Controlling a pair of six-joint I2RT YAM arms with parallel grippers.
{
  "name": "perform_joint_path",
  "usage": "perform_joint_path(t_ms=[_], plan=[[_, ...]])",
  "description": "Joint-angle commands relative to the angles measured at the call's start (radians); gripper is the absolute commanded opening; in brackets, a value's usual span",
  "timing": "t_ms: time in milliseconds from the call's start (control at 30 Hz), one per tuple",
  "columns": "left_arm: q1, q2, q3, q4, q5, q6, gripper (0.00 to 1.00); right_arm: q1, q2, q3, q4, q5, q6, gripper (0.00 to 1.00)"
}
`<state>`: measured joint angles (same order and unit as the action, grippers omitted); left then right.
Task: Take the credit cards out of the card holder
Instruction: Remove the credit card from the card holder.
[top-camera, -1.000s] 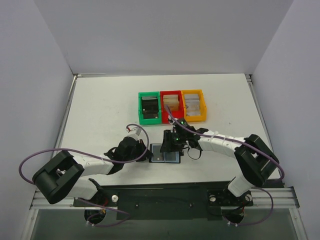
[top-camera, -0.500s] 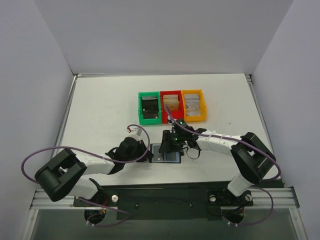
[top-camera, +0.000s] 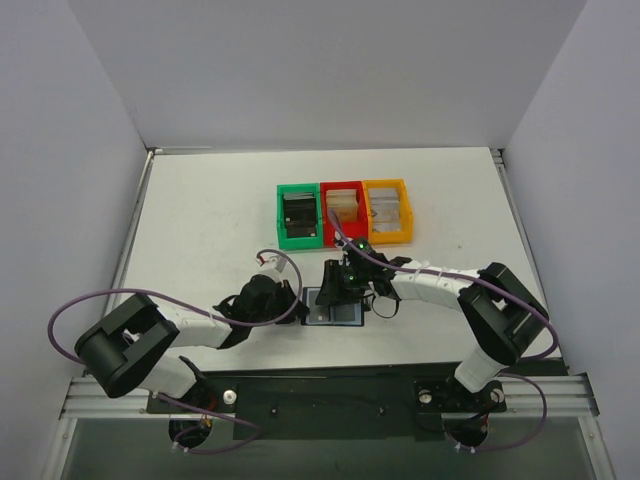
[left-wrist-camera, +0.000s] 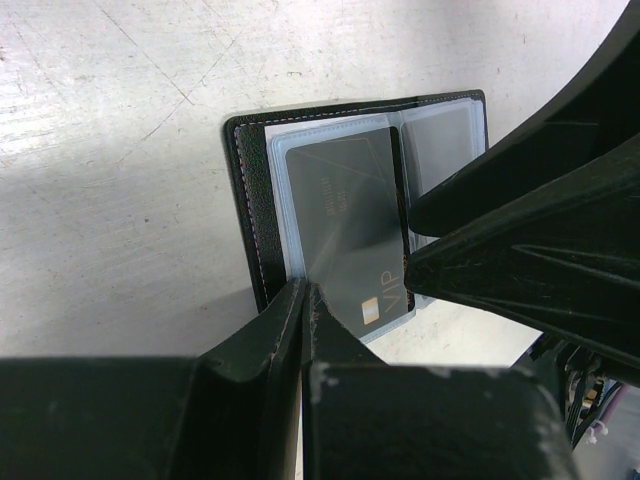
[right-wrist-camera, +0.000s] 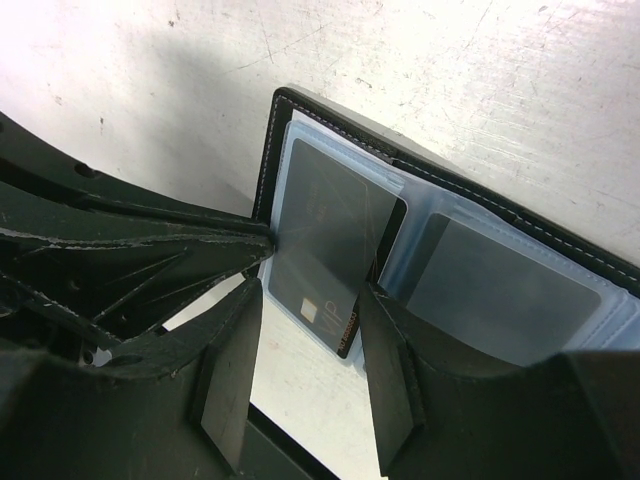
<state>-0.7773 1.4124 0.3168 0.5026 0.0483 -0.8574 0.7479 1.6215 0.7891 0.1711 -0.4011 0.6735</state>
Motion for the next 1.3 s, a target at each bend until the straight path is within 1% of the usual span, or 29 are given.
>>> perform_joint_path(t_ms=[0,800,1000,1267], plan=[[-0.013,0.025,0.011,0.028,-0.018,-0.002,0.09,-0.002,-0.002,-0.014,0.025,0.011,0.014,0.4],[-0.014,0.028,-0.002,0.024,-0.038,0.0,0.09,-0.012,-0.06,-0.073,0.062,0.057,0.044,0.41],[-0.013,0.03,0.001,0.024,-0.038,0.0,0.09,-0.013,-0.061,-0.071,0.057,0.056,0.04,0.41],[-0.014,0.03,0.001,0.027,-0.034,0.0,0.09,-0.013,-0.054,-0.08,0.096,0.031,0.049,0.41]])
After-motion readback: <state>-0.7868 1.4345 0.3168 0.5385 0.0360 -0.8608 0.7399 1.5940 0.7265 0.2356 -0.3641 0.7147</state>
